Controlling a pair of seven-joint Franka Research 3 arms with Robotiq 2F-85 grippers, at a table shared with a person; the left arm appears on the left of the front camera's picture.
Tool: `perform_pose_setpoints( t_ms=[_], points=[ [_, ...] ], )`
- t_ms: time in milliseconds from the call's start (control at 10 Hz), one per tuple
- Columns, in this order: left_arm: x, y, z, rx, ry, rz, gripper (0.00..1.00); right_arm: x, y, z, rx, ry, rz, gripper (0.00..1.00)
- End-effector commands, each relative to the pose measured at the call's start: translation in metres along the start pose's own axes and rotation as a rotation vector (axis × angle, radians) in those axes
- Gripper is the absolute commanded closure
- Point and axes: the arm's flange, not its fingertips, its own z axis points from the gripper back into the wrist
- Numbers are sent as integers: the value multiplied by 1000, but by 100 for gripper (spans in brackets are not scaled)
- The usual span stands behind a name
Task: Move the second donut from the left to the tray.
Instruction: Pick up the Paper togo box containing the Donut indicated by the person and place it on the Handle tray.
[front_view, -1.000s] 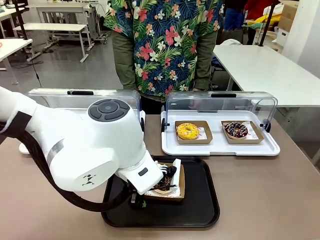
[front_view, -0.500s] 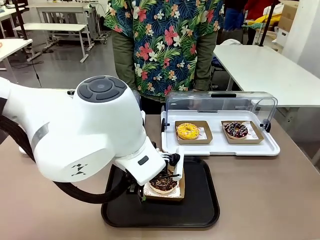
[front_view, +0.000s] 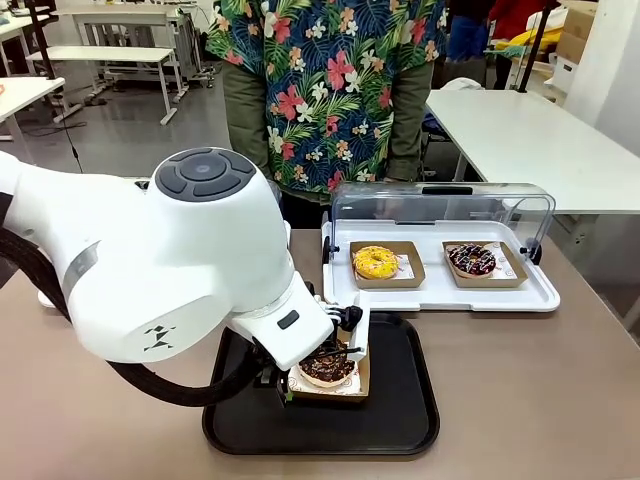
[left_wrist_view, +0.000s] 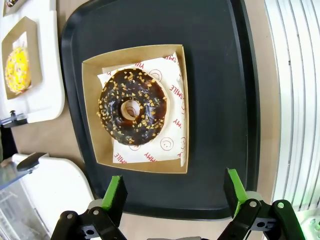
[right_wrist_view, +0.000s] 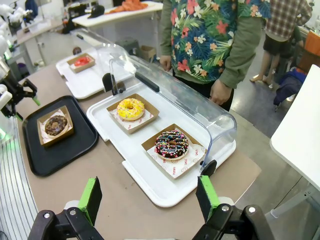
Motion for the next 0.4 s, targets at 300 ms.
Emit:
perform_pose_setpoints(
  t_ms=[300],
  points=[
    [-1, 0, 1, 3, 1, 1, 0, 3, -3, 0, -3, -33, 27, 0]
  ],
)
